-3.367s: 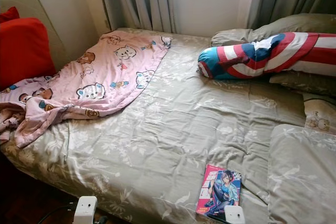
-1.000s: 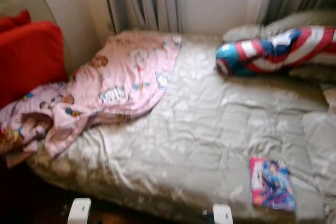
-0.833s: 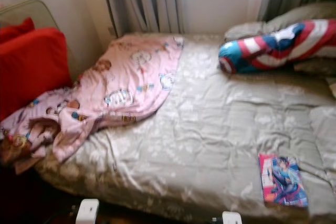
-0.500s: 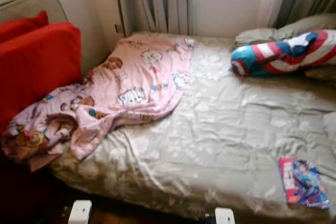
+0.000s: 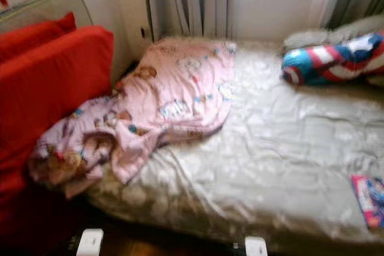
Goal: Clean up the room
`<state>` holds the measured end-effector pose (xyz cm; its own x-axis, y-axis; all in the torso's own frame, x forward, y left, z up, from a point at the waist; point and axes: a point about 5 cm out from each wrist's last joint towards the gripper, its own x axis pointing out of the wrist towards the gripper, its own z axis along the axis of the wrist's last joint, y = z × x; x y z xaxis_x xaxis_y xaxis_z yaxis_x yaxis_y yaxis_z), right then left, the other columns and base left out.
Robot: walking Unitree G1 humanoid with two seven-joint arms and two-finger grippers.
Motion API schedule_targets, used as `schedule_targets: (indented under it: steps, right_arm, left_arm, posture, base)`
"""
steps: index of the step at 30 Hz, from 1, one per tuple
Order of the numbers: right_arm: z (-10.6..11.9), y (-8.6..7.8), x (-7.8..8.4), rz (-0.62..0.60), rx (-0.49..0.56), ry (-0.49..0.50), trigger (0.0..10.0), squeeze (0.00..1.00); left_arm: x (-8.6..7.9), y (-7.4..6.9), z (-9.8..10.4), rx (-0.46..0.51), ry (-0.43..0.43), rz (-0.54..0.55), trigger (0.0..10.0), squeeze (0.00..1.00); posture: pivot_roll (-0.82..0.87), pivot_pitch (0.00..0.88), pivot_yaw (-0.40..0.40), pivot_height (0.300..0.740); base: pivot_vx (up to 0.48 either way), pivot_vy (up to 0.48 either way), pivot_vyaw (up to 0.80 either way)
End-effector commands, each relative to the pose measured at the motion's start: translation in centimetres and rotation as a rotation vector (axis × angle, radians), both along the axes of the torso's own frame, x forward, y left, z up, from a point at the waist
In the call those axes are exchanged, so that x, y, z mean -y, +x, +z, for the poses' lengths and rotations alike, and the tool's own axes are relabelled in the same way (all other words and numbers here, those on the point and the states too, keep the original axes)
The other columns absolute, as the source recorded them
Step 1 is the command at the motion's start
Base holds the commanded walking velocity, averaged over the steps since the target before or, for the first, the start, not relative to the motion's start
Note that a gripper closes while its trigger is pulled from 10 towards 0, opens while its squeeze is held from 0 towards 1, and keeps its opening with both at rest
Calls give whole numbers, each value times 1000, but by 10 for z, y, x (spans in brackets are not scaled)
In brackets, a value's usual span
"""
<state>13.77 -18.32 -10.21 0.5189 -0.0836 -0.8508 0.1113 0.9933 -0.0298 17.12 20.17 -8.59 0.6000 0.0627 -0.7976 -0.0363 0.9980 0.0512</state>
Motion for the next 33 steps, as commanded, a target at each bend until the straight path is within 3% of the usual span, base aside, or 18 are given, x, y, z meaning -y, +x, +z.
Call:
schedule_targets:
  steps: [1,26,33]
  right_arm:
    - [-1,-4,3,-12,-6,-4,10000,0]
    - [-1,-4,2,-6,-5,-2,10000,0]
    - [-1,-3,2,-7,-2,-1,10000,0]
  left_arm:
    - [3,-1,-1,-11,0,-14,10000,0]
    - [2,-1,-1,-14,3,-18,10000,0]
    - [3,0,-1,-6,2,-25,10000,0]
  posture:
    - [-27,14,47,740]
    - [-26,19,49,740]
    - [-26,19,49,740]
  base:
    - [0,352,0]
    - [0,346,0]
    - [0,0,0]
